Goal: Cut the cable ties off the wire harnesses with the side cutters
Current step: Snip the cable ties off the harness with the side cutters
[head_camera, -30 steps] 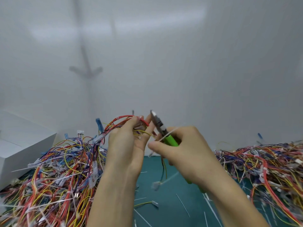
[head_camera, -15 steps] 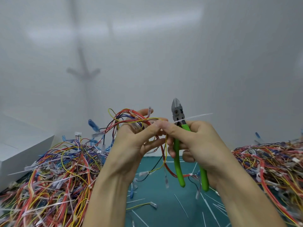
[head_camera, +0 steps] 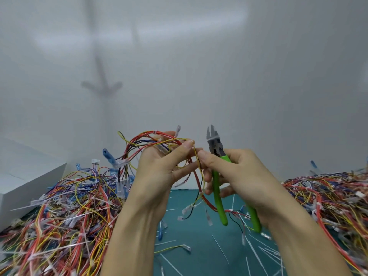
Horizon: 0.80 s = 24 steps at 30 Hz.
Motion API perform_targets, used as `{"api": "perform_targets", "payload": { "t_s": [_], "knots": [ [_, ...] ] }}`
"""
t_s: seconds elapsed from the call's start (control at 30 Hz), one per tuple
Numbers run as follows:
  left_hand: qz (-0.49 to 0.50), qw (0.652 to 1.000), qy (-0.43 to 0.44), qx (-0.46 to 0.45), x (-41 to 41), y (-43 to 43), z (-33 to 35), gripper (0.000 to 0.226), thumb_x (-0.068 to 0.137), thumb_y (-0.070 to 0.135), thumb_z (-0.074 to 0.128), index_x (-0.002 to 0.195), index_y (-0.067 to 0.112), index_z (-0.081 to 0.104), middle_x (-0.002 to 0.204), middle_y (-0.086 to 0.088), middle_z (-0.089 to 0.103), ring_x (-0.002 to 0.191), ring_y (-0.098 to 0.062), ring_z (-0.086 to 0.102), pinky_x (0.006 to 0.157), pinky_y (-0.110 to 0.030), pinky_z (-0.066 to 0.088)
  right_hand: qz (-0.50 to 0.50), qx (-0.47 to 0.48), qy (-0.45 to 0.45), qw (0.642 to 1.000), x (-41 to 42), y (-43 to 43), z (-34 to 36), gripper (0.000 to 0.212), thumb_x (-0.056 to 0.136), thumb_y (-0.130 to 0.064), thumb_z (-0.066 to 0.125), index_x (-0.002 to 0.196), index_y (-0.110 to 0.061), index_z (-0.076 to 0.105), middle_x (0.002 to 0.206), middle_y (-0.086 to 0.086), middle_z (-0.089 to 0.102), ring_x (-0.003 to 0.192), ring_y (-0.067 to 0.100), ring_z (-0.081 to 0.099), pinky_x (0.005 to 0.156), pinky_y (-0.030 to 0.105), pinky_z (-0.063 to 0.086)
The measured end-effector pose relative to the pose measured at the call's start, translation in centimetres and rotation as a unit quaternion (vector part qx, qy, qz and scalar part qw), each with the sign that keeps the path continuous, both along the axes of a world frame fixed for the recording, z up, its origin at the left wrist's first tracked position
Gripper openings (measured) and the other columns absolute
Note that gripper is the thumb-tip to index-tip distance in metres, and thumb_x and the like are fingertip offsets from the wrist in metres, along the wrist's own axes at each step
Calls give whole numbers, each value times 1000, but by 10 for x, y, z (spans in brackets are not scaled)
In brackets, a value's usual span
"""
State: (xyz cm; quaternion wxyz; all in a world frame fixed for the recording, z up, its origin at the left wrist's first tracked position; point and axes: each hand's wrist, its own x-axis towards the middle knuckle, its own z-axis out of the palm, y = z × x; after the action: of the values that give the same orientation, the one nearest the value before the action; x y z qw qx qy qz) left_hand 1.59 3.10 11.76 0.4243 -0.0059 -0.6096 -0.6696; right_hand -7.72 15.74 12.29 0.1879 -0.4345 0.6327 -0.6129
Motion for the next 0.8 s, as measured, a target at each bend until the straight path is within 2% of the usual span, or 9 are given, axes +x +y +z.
{"api": "perform_targets", "payload": {
  "t_s": [0.07, 0.1, 0.17, 0.23, 0.4, 0.43, 0.57, 0.7, 0.8],
  "knots": [
    [12, 1000, -1, 0, 0, 0, 0, 8, 76, 21, 70, 75, 24, 78, 73, 2, 71, 79, -15, 73, 67, -28, 58, -5, 21, 25, 999, -3, 1, -1, 34, 92, -44, 62, 79, -13, 69, 64, -1, 68, 59, 20, 70, 50, 16, 47],
    [14, 1000, 3, 9, 0, 0, 0, 9, 75, 21, 70, 73, 25, 78, 73, 2, 70, 77, -14, 72, 67, -28, 59, -11, 27, 36, 999, -6, 3, -1, 35, 92, -44, 61, 79, -12, 70, 64, 0, 68, 60, 21, 71, 54, 19, 51],
    [22, 999, 18, 35, 1, -1, 1, 10, 76, 17, 71, 84, 18, 75, 75, 0, 68, 74, -13, 70, 64, -29, 58, -30, 53, 73, 995, -10, 5, -3, 39, 91, -50, 60, 78, -15, 71, 65, -1, 68, 63, 21, 72, 70, 32, 58],
    [34, 998, 27, 51, 2, -1, 3, 23, 78, 12, 71, 99, 5, 65, 76, -2, 66, 71, -13, 69, 61, -28, 58, -51, 84, 116, 988, -13, 6, -4, 45, 88, -60, 58, 77, -18, 71, 63, -4, 66, 62, 17, 71, 75, 38, 57],
    [48, 996, 19, 67, 1, 0, 3, 19, 84, 7, 69, 99, -2, 62, 76, -5, 64, 69, -13, 68, 58, -26, 57, -76, 83, 151, 982, -9, 5, -1, 59, 77, -75, 47, 70, -22, 70, 52, -6, 55, 50, 13, 61, 54, 21, 48],
    [50, 996, 20, 70, 0, 1, 4, 20, 84, 7, 69, 100, -3, 62, 76, -5, 64, 68, -12, 68, 58, -25, 57, -78, 78, 159, 981, -9, 4, -1, 59, 76, -77, 46, 71, -22, 70, 51, -5, 54, 48, 14, 58, 52, 22, 47],
    [60, 996, 24, 61, -1, 2, 3, 23, 84, 7, 70, 103, -2, 61, 75, -4, 65, 68, -12, 69, 56, -24, 56, -55, 77, 162, 982, -4, 2, -2, 69, 68, -83, 46, 70, -18, 70, 52, -2, 59, 47, 12, 58, 54, 29, 49],
    [63, 996, 24, 52, -1, 2, 3, 29, 83, 8, 71, 108, 0, 59, 77, -7, 66, 68, -13, 69, 55, -23, 55, -40, 90, 154, 983, -3, 2, -1, 66, 76, -76, 47, 69, -15, 70, 58, 2, 67, 49, 18, 65, 59, 32, 50],
    [58, 997, 21, 46, 0, 2, 3, 39, 77, 12, 73, 111, 0, 57, 80, -9, 67, 69, -14, 69, 55, -23, 54, -34, 90, 150, 984, 0, 1, 0, 69, 74, -79, 45, 68, -14, 70, 59, 2, 68, 51, 20, 67, 61, 31, 49]
  ]
}}
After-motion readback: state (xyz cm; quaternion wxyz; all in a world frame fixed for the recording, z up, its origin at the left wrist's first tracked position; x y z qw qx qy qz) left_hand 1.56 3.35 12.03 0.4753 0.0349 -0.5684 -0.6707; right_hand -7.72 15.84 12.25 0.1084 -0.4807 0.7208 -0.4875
